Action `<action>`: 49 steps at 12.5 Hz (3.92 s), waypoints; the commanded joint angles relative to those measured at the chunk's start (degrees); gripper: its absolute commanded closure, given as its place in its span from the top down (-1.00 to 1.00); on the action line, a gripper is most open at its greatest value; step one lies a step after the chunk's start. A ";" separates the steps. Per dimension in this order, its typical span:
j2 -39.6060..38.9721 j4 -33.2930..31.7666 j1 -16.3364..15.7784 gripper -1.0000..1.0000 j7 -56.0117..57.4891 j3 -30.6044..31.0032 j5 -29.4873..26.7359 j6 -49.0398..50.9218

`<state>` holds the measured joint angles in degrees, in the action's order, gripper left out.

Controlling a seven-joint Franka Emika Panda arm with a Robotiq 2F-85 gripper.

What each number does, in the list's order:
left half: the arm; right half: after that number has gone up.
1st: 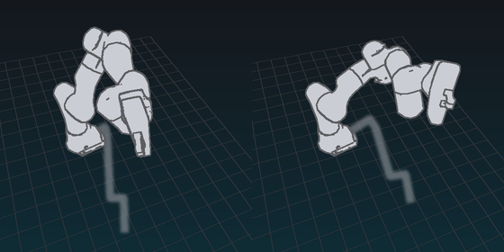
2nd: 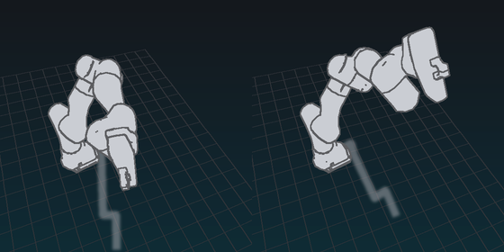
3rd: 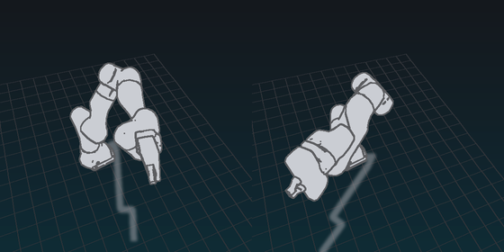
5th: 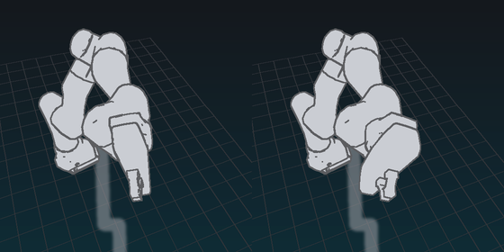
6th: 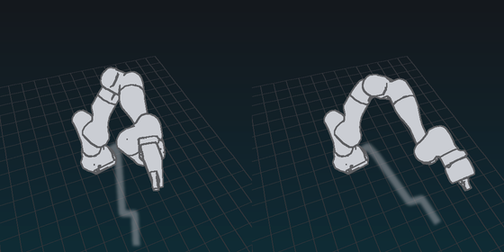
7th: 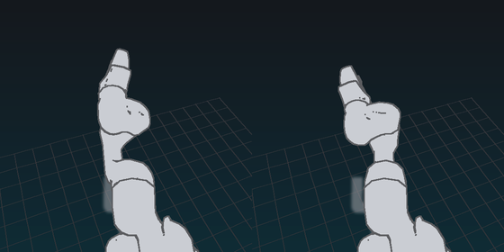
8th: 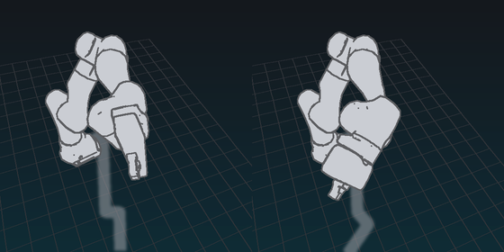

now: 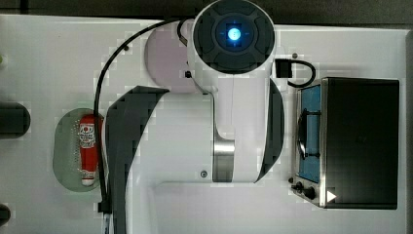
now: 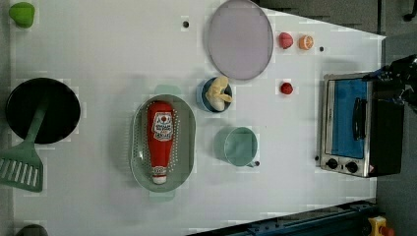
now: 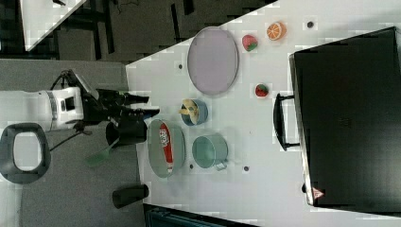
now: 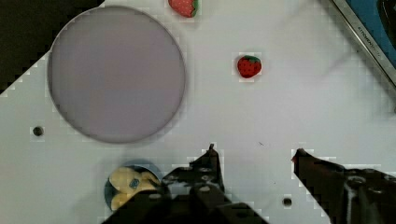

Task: Pick ketchup from strainer and place it on the table

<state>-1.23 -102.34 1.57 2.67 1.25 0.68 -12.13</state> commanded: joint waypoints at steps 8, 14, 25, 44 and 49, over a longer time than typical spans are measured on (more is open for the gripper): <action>10.89 -5.46 4.68 1.00 -9.39 15.35 -1.53 7.19; 6.63 -5.57 4.33 1.00 -9.86 29.85 -1.39 3.22; -3.36 -22.10 3.94 1.00 -10.02 45.82 0.49 -26.09; -35.35 -20.37 -1.68 0.42 -21.97 36.37 27.94 -51.49; -33.07 -20.45 -1.98 0.16 -22.09 36.86 27.77 -49.76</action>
<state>-37.18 -123.32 0.42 -16.60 38.19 28.44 -62.50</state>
